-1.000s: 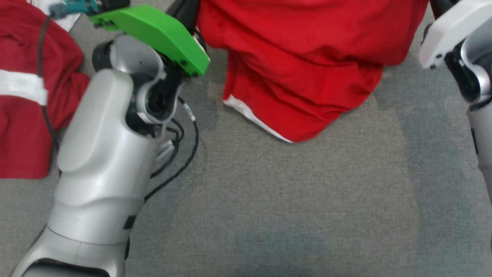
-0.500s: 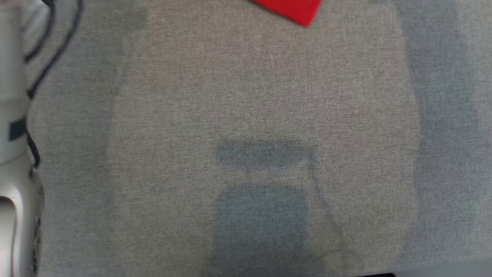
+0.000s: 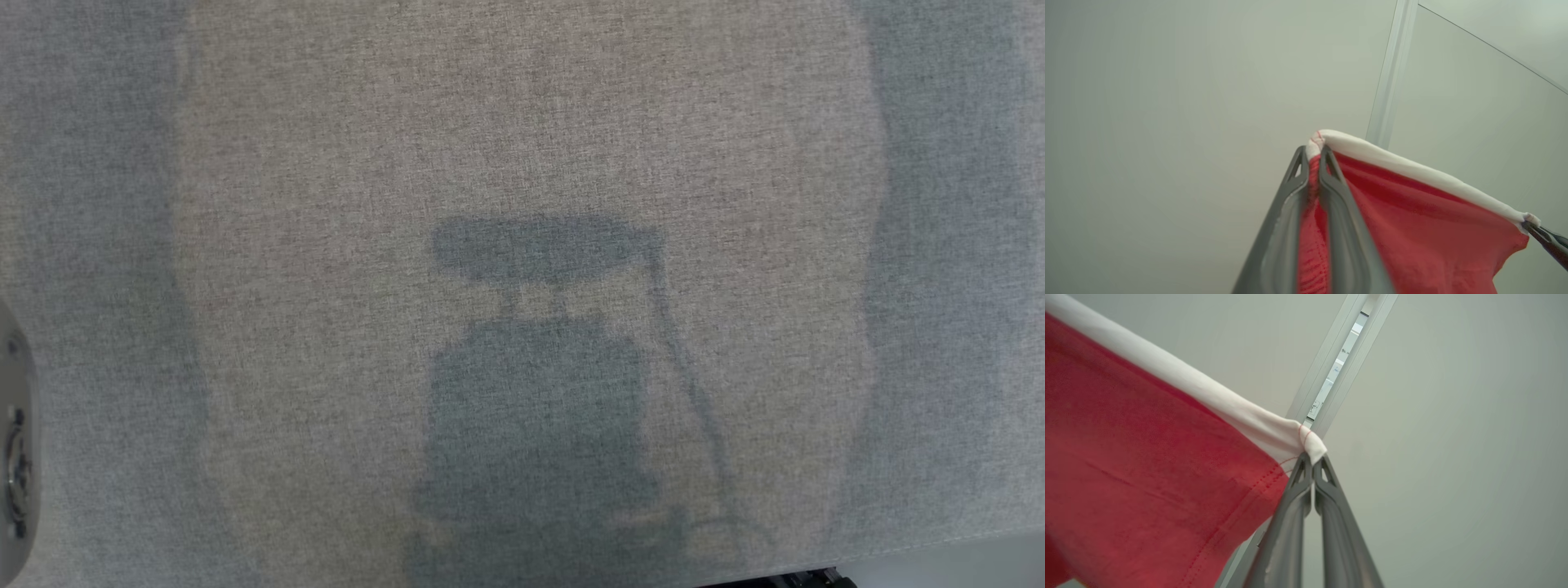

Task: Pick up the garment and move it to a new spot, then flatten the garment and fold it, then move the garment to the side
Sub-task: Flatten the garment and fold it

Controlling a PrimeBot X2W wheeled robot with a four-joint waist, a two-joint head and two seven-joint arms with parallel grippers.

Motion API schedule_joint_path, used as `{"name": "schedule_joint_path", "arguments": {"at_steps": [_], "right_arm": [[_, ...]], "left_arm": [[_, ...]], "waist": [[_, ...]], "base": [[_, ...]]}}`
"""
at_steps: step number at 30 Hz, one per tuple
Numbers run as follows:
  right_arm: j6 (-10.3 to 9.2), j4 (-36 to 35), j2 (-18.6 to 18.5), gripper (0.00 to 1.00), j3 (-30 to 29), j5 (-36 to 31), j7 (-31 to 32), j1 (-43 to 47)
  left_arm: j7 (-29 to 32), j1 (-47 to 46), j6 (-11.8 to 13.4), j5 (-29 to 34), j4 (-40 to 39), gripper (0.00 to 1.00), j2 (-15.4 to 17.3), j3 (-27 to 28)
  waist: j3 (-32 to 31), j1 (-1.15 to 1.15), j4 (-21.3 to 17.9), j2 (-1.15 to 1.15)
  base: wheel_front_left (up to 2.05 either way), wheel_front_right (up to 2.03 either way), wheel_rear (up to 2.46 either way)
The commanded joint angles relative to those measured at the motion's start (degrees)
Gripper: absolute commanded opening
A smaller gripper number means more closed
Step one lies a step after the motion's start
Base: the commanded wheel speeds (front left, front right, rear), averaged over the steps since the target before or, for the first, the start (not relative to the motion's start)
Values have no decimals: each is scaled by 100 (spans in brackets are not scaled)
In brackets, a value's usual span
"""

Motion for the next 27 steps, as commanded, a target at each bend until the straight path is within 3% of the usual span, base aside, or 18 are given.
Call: {"name": "schedule_joint_path", "arguments": {"at_steps": [1,5,11,18,27], "right_arm": [[-14,42,-22,0,14,-76,-12,50],[-13,89,-122,0,388,-120,-22,312],[-13,-277,-658,0,1020,249,78,1261],[-13,-1323,-1156,0,924,1259,435,3179],[-13,-2363,-1749,0,825,1511,1278,5336]], "left_arm": [[-61,81,-25,26,17,0,-19,77],[-149,475,-128,18,19,0,-137,6],[-192,1609,-266,180,-270,0,-222,-207],[-198,3514,-318,569,-1047,0,-231,-206],[-200,5530,-335,1120,-1672,0,-327,-507]], "waist": [[-1,-1,8,0],[2,-1,46,0],[-282,-1,174,0],[-951,-1,234,0],[-1763,-1,349,0]], "base": [[0,0,0],[0,0,0],[0,0,0],[0,0,0],[0,0,0]]}}
